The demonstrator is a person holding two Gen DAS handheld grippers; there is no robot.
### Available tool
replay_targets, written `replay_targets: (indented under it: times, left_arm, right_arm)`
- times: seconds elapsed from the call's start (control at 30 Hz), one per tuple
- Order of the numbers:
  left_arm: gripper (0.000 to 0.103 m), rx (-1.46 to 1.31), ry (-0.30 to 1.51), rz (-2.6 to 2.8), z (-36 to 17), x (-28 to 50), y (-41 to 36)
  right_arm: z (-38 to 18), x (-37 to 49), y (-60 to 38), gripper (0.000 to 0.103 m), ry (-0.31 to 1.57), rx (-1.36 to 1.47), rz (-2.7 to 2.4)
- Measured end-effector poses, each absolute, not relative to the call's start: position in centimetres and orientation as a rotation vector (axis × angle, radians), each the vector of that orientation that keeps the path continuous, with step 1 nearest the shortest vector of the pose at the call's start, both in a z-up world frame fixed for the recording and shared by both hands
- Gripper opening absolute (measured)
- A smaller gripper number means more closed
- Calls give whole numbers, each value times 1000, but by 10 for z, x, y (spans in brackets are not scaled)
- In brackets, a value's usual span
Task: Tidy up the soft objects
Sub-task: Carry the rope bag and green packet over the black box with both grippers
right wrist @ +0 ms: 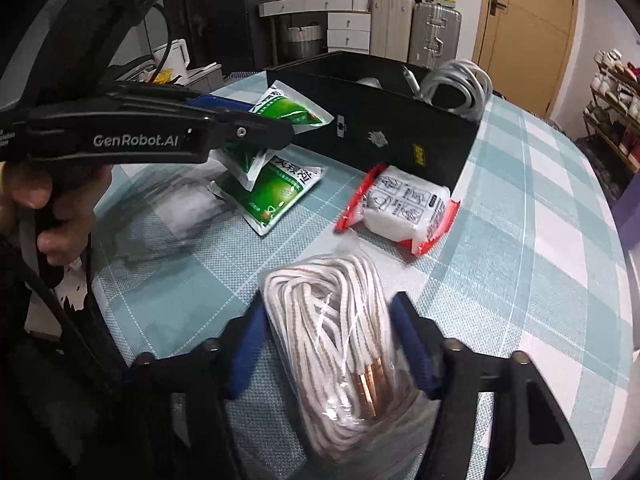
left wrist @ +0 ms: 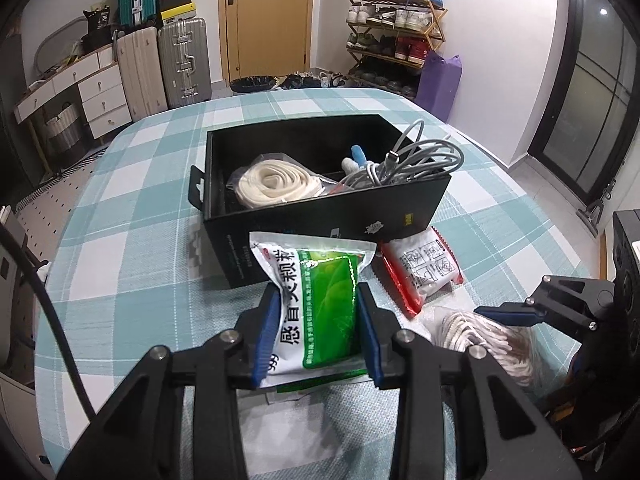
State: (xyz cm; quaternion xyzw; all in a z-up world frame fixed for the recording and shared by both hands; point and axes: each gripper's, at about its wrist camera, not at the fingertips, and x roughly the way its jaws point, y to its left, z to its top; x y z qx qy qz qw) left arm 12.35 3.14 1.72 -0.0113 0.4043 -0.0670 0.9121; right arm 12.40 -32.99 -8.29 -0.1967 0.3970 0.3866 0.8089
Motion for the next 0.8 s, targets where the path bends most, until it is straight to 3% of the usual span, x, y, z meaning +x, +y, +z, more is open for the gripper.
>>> replay_targets:
  times: [0.33,0.8]
  left_arm:
    - [36,-36,814,-130,25,116,38]
    - [36,-45,774,-116,39,109,46]
  right_arm:
    - [-80,121,-328,49,823,-437,830]
    - [-57,113,-326,48,754,-423,836]
